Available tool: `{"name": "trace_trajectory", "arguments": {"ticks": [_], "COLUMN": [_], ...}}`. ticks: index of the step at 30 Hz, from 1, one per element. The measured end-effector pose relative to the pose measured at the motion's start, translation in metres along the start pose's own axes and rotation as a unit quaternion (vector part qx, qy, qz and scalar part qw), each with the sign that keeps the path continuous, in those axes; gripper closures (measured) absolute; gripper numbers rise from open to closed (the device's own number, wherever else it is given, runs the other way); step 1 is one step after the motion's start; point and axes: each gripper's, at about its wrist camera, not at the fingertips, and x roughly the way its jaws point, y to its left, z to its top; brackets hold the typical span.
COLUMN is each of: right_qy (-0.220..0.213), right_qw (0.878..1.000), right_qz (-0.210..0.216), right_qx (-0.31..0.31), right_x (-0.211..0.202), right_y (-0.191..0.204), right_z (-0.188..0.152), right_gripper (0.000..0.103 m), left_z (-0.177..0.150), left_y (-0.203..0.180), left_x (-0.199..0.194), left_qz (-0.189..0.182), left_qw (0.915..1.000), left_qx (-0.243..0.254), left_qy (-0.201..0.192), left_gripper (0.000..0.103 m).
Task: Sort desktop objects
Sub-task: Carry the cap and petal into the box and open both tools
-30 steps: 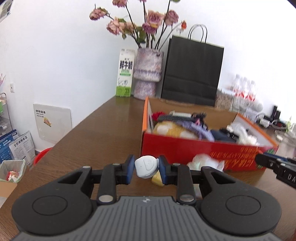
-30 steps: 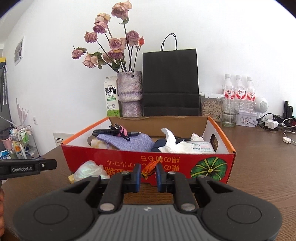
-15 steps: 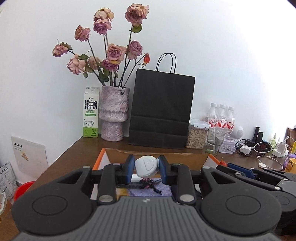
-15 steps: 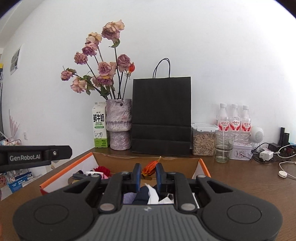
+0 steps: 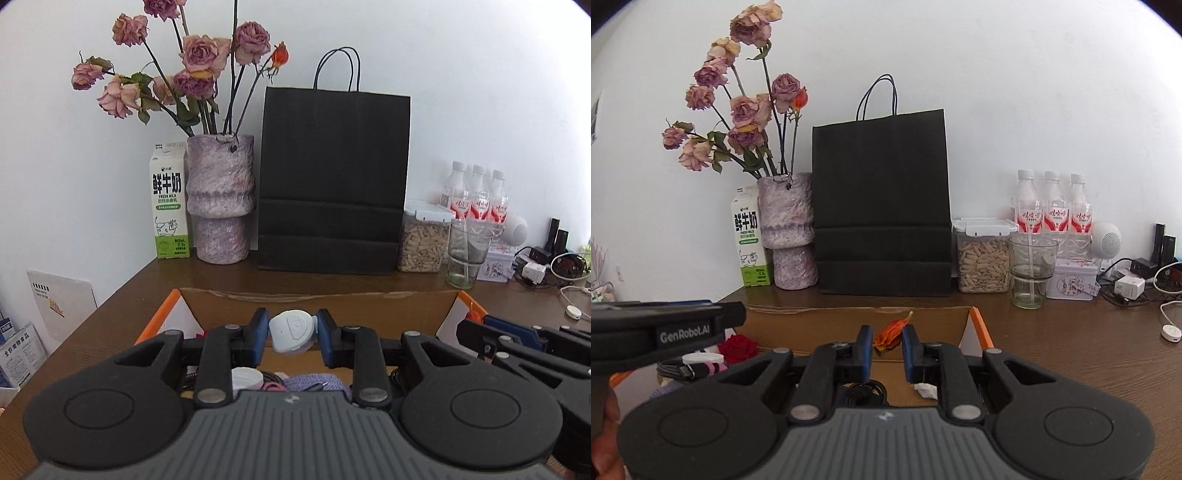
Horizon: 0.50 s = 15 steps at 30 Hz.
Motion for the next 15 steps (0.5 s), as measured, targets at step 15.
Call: {"name": "trace_trajectory", "arguments": {"ticks": [15], "right_qy": [-0.004], "right_qw": [1.000], "right_qz": [0.002], "right_qx": [-0.017], "right_x": [-0.0085], "right_y": [0.0092], "right_z": [-0.0056], "right_gripper": [0.088], "left_z": [-0.0037], "left_y": [-0.0009], "left_x": [-0.0022], "left_qz": [0.004], "left_qw": [1.0000], "left_qx": [0.001], "left_qy": [-0.004], "left_gripper": [0.074]}}
